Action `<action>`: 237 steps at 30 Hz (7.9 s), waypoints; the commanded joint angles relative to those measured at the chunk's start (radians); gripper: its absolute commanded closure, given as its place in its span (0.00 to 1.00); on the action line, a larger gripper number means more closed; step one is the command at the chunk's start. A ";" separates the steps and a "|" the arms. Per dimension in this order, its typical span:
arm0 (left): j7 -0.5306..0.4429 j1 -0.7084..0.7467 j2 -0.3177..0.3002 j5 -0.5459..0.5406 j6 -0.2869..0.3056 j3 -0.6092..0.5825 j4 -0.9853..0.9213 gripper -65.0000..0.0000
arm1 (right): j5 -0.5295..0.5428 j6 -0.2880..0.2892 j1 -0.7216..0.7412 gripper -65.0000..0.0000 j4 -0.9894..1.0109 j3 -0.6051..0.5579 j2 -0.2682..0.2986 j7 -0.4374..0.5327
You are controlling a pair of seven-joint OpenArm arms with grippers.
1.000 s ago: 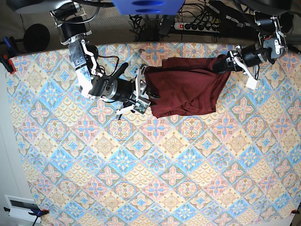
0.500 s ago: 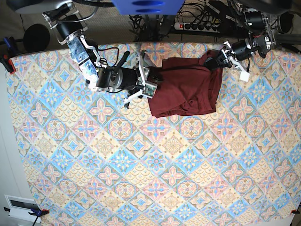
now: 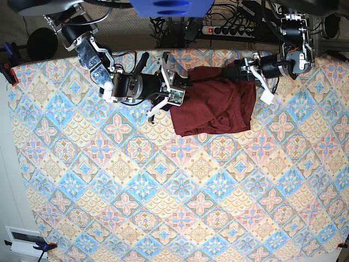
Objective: Layout the t-shirt on the table in an organized manner, then fold the t-shirt properly
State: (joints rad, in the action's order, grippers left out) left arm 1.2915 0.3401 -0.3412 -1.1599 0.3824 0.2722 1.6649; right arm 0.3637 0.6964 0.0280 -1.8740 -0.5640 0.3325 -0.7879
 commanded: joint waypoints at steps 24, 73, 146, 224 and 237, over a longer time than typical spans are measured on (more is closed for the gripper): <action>0.032 -0.226 -0.154 -0.009 -0.004 0.180 0.054 0.51 | 0.011 0.002 0.022 0.73 0.021 0.012 -0.002 0.026; -0.059 -0.464 0.083 0.326 -0.050 0.103 -0.243 0.73 | 0.008 0.002 0.016 0.73 -0.005 -0.006 -0.002 0.029; -0.120 -0.009 0.136 0.383 -0.053 -0.112 0.229 0.78 | -0.569 0.002 0.014 0.73 0.179 0.005 -0.129 0.124; -0.108 -0.370 0.213 0.318 -0.063 0.295 -0.105 0.99 | -0.569 0.002 0.014 0.73 0.176 0.003 -0.131 0.103; -0.100 -0.372 0.176 0.229 -0.241 0.296 -0.093 0.51 | -0.570 0.002 -0.038 0.73 0.119 0.003 -0.129 0.066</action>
State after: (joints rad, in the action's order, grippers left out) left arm 1.2053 -0.0231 -0.1471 -0.9112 0.1345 0.5625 1.5478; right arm -0.2142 0.6960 -0.0113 -1.7344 -0.5625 0.2001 -0.7296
